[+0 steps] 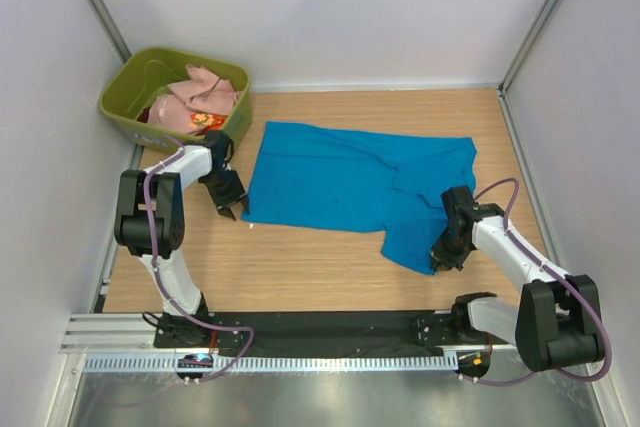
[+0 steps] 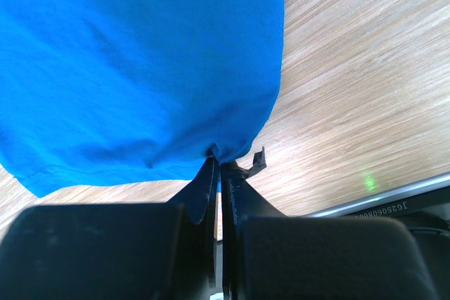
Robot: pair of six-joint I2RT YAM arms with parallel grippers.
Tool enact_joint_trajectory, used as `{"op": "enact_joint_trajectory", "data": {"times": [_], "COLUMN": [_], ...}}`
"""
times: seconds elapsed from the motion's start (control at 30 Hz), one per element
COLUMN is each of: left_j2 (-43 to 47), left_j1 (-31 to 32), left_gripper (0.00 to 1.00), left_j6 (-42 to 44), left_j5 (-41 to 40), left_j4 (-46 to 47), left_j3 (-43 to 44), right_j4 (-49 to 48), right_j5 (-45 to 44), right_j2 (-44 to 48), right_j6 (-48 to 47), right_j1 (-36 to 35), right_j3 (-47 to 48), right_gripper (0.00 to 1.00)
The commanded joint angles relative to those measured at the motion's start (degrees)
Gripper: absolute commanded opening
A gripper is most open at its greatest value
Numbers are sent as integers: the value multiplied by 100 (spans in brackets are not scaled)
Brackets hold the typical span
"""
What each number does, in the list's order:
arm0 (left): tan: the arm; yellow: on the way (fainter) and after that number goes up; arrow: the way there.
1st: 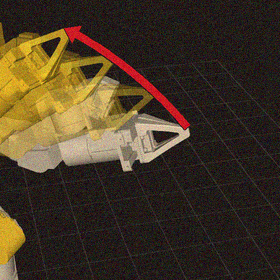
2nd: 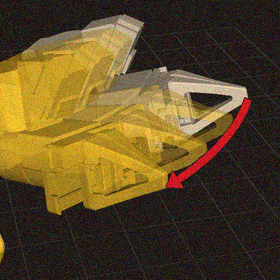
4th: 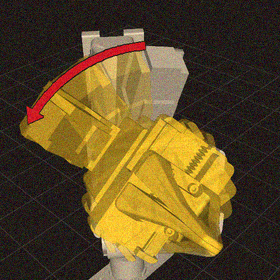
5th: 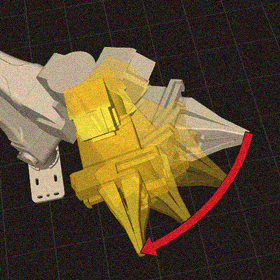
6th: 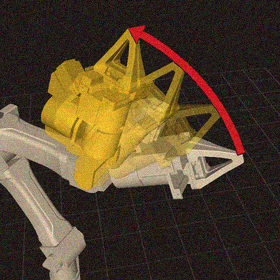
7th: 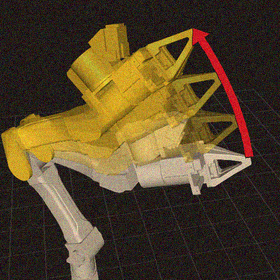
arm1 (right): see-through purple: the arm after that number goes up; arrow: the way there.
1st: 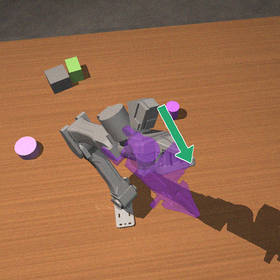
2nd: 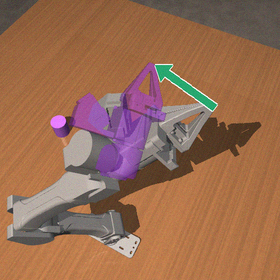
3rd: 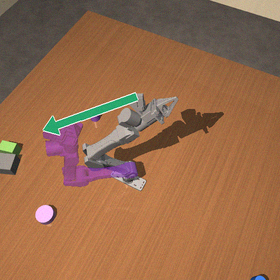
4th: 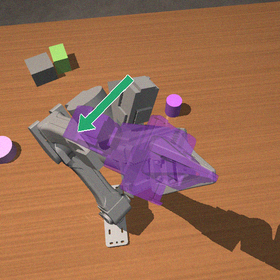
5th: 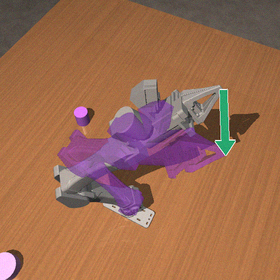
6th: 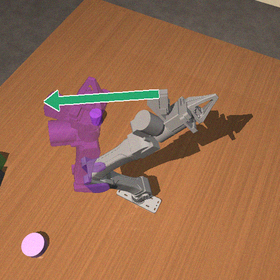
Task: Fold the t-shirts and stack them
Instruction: Fold the tshirt
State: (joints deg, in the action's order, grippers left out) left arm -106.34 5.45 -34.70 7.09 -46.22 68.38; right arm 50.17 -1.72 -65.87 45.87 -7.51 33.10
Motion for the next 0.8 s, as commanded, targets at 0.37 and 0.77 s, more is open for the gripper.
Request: {"op": "enact_joint_trajectory", "data": {"times": [0.37, 0.77], "left_j2": [105, 1070], "left_j1": [-35, -27], "left_gripper": [0, 0], "left_j6": [-72, 174], "left_j5": [20, -226], "left_j4": [174, -361], "left_j3": [-185, -404], "right_j4": [379, 1970], "right_j5": [-153, -101], "right_j2": [478, 1374], "right_j6": [-69, -201], "right_j1": [-14, -14], "right_j3": [311, 987], "right_gripper": [1, 1]}}
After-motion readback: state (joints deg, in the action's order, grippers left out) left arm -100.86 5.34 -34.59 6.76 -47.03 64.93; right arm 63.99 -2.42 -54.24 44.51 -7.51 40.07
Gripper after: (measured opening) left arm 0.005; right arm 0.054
